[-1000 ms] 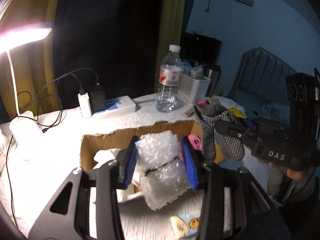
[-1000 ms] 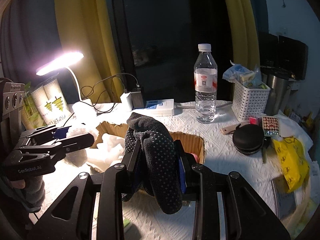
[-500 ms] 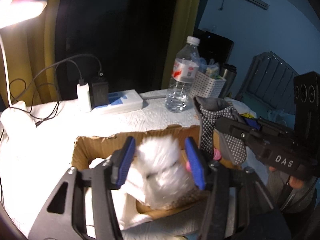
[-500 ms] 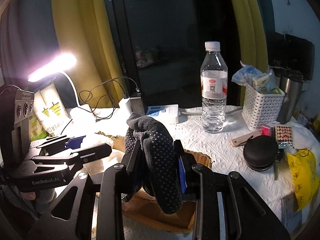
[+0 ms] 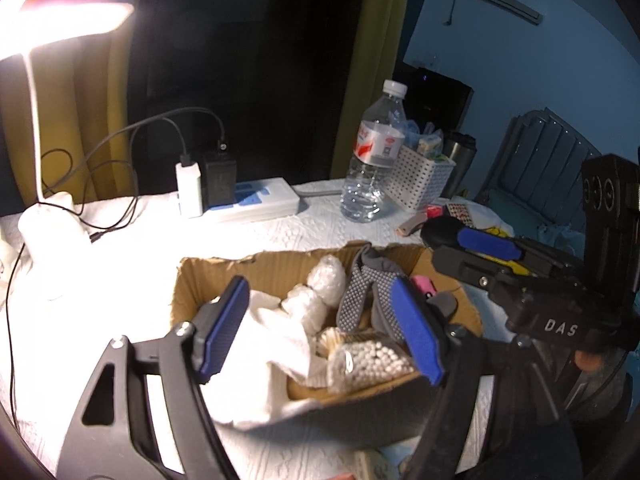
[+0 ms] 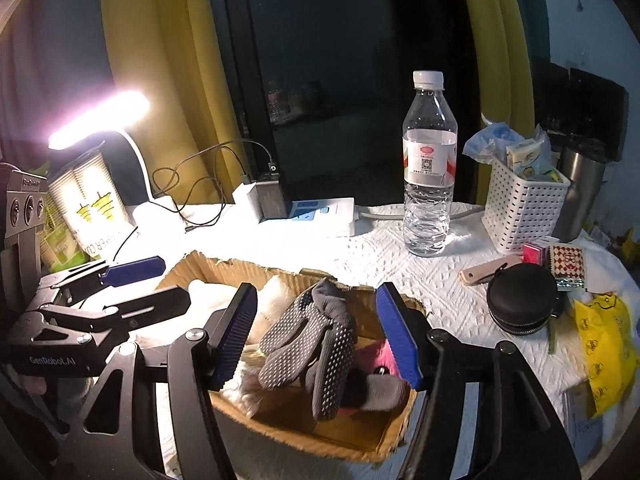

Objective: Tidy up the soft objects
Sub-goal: 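Release the bubble-wrap bag into the box with the left tool while the right tool releases the glove, then grasp the cartoon tissue pack with the left tool while the right tool grasps the brown plush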

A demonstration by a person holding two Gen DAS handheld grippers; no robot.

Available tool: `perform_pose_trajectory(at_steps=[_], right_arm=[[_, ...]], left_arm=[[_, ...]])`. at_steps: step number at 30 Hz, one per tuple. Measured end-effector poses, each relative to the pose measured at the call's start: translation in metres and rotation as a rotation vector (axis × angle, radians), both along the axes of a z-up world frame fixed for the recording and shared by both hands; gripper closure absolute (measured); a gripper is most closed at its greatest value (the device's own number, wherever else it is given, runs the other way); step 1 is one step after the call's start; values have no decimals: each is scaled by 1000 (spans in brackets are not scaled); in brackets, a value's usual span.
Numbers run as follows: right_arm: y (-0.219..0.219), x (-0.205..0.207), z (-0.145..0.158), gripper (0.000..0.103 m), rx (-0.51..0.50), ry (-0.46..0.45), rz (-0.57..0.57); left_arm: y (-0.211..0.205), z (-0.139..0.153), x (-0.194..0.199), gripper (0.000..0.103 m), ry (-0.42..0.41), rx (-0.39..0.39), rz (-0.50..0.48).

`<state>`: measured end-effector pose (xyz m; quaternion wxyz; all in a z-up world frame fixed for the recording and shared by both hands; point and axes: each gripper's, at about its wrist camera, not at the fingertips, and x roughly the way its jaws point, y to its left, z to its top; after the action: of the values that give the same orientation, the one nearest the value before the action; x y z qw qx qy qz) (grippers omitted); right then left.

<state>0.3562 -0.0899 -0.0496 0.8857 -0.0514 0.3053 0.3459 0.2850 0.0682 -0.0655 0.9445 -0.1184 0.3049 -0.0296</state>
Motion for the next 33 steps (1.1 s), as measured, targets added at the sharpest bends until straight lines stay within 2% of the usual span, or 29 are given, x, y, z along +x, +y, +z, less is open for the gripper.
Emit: perform_pose_trajectory(at_steps=[19,33], right_arm=[[-15,-84,22,38,-41,-51,-24],[-29,-143,-3,37,-76,-8,-51]], left_arm=[[-16,20,-75,27,-53,-8,-52],[-23,2,-128,27,-25,-12,-82]])
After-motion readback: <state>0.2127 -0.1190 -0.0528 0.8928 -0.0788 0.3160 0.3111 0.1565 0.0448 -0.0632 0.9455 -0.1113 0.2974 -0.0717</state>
